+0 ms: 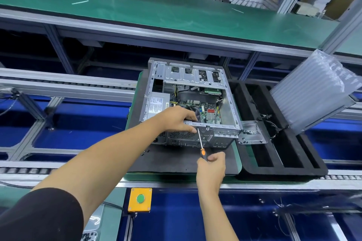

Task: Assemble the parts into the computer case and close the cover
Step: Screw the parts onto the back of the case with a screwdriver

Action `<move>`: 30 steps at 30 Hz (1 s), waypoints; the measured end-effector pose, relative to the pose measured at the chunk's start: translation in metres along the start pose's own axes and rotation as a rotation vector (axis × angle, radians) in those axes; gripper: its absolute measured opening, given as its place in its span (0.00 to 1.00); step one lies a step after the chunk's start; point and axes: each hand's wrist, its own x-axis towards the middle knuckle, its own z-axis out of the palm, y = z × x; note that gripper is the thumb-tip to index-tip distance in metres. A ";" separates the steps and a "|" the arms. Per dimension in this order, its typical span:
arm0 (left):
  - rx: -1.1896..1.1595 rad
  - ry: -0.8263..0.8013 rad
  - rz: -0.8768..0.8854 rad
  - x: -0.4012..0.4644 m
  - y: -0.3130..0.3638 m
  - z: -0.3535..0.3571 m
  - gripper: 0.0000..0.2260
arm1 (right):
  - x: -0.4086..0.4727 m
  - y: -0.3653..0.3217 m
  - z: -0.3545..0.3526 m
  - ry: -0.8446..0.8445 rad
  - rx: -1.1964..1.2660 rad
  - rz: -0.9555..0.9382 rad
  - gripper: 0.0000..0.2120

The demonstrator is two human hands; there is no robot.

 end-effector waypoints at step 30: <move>0.003 -0.014 0.012 -0.002 0.004 -0.003 0.24 | -0.002 0.002 0.015 -0.401 0.786 0.677 0.04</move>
